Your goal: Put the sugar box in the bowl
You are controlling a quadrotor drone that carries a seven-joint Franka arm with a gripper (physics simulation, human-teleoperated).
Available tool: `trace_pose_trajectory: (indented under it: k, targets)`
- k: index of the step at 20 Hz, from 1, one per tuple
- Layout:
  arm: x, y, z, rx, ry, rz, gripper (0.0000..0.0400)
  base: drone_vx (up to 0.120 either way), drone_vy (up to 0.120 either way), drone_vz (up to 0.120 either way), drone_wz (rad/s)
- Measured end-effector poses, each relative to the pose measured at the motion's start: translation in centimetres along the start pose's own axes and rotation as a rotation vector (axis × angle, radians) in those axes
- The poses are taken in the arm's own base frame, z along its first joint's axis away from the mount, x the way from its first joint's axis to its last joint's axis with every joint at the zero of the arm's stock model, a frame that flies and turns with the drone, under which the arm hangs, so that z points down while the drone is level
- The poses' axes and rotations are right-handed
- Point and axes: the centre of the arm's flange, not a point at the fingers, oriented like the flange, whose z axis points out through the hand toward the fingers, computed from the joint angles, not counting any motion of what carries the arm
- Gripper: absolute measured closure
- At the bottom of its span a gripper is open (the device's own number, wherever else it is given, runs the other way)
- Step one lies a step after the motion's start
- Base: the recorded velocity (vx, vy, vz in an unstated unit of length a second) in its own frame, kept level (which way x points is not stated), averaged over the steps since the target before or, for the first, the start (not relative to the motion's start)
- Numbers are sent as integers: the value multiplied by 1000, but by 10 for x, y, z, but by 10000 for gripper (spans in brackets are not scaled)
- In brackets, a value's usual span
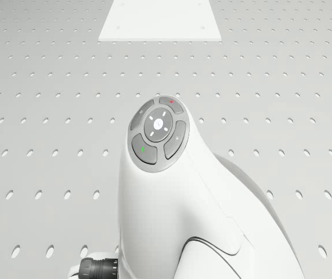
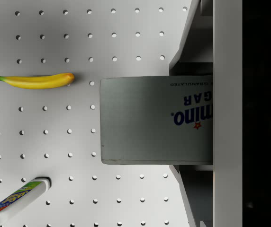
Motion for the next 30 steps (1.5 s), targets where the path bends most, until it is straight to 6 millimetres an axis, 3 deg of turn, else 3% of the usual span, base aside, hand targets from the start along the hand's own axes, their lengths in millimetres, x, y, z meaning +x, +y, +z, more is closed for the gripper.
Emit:
trace_pose_trajectory:
  k: [7,13,30]
  targets:
    - [0,0,0,0,0,0,237,0,0,-114,0]
    - [0,0,1,0,0,0,236,0,-20,0,0]
    - [0,0,51,0,0,-5,236,0,0,0,0]
